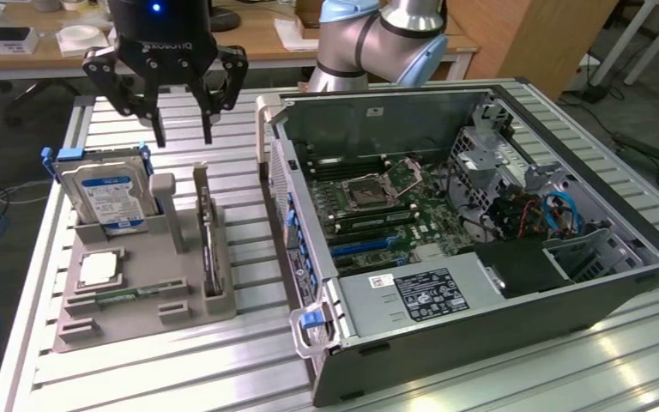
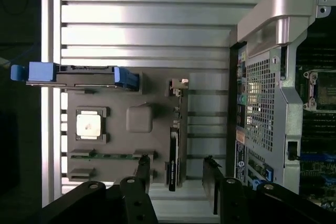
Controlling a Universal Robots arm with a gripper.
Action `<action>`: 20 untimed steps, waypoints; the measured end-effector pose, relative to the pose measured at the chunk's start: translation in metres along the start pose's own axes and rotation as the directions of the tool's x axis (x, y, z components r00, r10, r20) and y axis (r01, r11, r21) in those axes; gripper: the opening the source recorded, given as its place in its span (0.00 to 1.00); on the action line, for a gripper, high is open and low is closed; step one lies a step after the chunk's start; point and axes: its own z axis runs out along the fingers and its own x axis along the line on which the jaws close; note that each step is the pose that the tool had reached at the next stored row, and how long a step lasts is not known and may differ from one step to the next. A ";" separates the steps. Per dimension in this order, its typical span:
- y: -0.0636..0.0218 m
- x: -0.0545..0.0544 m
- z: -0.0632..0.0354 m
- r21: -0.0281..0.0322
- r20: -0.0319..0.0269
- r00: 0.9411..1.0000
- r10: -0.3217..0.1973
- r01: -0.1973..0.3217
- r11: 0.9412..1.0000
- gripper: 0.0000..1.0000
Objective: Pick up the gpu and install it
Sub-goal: 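Pick up the gpu and move the gpu toward the slot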
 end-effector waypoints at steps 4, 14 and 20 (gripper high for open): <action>-0.0024 0.000 -0.0002 0.002 0.000 1.000 -0.002 0.002 1.000 0.53; -0.0089 0.000 0.0001 0.003 0.000 1.000 -0.002 0.002 1.000 0.53; -0.0100 0.000 0.0048 0.005 0.000 1.000 -0.002 0.002 1.000 0.53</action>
